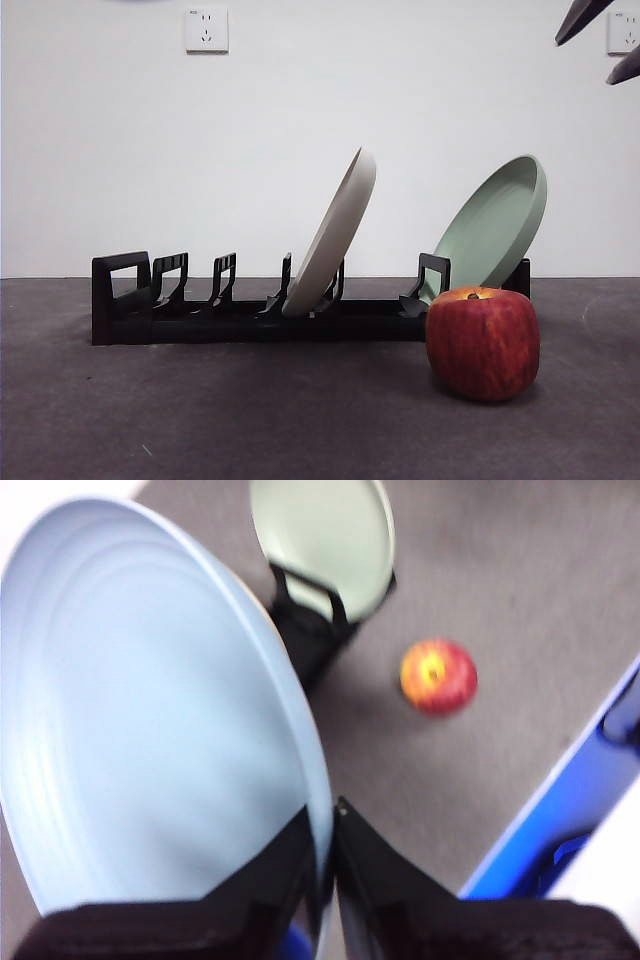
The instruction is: Take the blue plate from the plate rack,put the plate on the table,take the apple from the table,put the apple in the plate
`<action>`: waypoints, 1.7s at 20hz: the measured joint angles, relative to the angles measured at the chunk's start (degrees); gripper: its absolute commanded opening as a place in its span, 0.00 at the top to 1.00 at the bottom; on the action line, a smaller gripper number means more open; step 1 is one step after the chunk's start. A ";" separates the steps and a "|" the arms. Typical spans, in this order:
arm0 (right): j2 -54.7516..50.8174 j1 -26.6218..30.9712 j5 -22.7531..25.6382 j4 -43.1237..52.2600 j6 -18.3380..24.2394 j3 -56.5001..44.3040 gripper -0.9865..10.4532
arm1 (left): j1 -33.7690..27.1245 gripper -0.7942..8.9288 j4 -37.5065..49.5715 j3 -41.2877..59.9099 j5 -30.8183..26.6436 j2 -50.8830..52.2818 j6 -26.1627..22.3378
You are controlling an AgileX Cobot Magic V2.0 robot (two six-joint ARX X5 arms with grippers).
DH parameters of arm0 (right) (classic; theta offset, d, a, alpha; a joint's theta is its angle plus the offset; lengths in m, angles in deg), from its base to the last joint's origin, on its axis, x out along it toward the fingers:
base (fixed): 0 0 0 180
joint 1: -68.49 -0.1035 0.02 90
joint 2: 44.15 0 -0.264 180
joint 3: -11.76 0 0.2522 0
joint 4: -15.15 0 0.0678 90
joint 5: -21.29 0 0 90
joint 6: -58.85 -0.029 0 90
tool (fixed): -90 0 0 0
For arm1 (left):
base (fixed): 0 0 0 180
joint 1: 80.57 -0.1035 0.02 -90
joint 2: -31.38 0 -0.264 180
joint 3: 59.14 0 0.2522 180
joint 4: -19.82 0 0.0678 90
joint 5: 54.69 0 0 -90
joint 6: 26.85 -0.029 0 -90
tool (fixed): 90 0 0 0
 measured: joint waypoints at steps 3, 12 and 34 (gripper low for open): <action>0.00 0.00 0.00 -0.24 0.00 0.00 0.66 | 0.94 0.93 0.00 10.23 -0.02 0.00 5.95; 0.00 0.00 0.00 -0.28 0.00 0.00 0.67 | -0.04 0.93 25.29 37.94 8.72 -2.34 6.86; 0.07 -4.37 -0.15 -1.46 1.73 0.00 0.57 | -11.39 0.40 40.30 37.48 11.78 -15.58 -13.11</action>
